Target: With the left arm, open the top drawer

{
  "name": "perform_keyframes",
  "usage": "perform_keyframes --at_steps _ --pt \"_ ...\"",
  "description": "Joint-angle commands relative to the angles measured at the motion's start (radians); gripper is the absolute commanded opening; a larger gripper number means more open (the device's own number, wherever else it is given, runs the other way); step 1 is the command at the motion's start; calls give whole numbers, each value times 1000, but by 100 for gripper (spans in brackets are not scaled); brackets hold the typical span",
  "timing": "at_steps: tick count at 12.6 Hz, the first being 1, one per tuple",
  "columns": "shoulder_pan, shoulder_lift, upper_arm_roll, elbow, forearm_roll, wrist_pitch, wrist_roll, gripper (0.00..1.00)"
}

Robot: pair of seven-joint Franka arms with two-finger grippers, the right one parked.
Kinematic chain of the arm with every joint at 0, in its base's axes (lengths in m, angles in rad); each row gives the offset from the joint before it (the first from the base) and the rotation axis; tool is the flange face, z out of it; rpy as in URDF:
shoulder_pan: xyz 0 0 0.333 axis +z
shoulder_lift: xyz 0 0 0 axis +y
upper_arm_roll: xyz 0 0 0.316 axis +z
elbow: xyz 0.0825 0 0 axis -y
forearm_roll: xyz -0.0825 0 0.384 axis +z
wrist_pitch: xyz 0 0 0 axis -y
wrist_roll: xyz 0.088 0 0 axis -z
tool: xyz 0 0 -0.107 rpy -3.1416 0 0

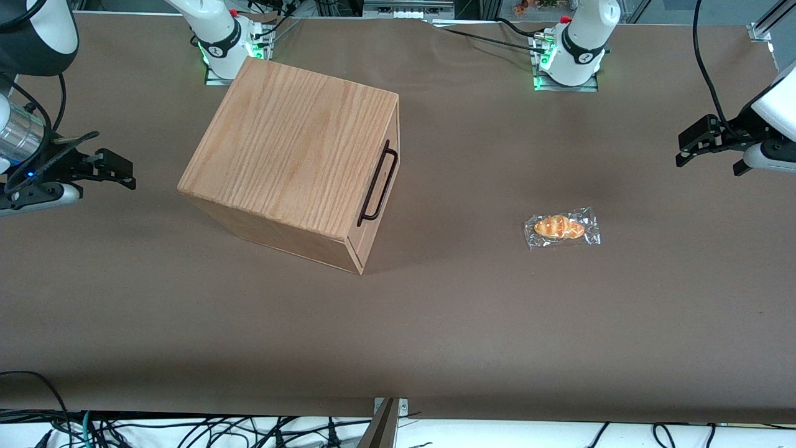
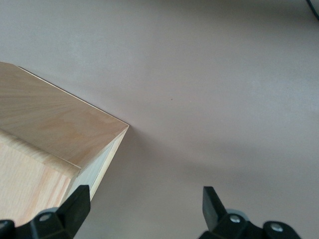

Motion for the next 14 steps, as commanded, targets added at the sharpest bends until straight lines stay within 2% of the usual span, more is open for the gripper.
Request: perform_keyframes --at_steps 1,14 --pt "5 0 -4 6 21 -8 15 100" --pt "5 32 -4 10 15 -5 12 100"
